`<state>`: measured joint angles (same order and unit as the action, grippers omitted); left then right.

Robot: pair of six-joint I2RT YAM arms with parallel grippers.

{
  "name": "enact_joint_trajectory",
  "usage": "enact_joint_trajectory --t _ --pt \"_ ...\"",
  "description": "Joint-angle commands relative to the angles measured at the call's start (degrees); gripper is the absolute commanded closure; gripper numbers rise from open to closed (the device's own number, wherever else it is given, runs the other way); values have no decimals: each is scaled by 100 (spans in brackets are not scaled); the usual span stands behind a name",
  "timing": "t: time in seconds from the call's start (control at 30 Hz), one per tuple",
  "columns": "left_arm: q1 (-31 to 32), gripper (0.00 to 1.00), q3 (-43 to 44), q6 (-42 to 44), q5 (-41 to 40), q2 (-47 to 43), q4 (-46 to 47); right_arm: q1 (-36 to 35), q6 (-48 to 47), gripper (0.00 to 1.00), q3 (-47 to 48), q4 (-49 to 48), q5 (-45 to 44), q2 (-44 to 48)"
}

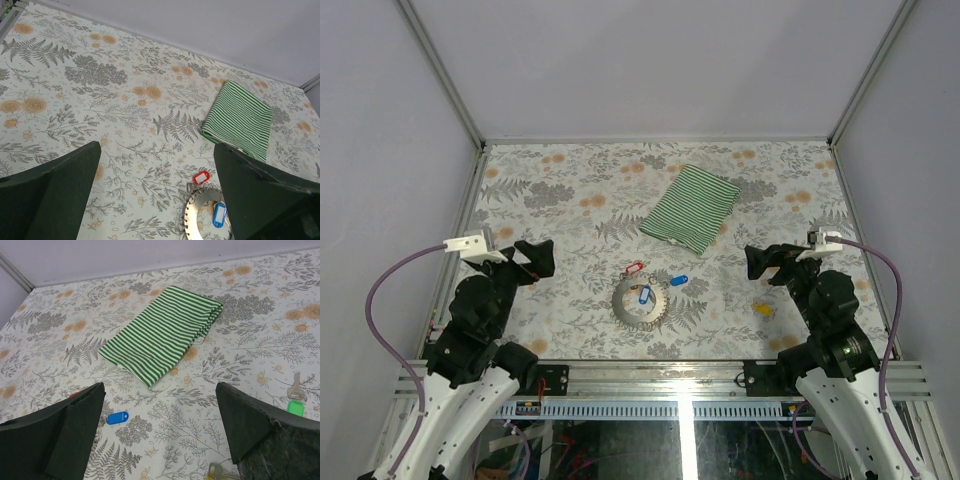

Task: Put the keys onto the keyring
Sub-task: Reset both arms

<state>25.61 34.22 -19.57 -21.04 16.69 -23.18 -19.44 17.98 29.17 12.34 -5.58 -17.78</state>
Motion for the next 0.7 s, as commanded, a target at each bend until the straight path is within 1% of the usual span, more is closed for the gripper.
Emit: enact_joint_trajectory --t 0.0,0.1,0.2,0.27,0.37,0.53,0.67 --pt "-12 0 -80 81 -128 -129 258 13 -65 1 121 -301 -86 -58" --pt "-12 0 -37 31 -123 91 190 11 2 1 288 -24 -77 -390" --pt "-11 0 102 -34 -97 388 106 11 -32 1 503 215 148 -757" --pt "-13 0 164 -57 -93 479 95 19 -98 1 630 251 288 -802" --pt "-12 0 142 -68 -85 348 151 17 -134 1 546 -42 295 -485" --pt "-14 0 5 -47 -162 -168 220 19 -151 0 101 -551 121 455" --pt "-12 0 103 -108 -254 -30 145 12 -118 0 -14 -504 53 534"
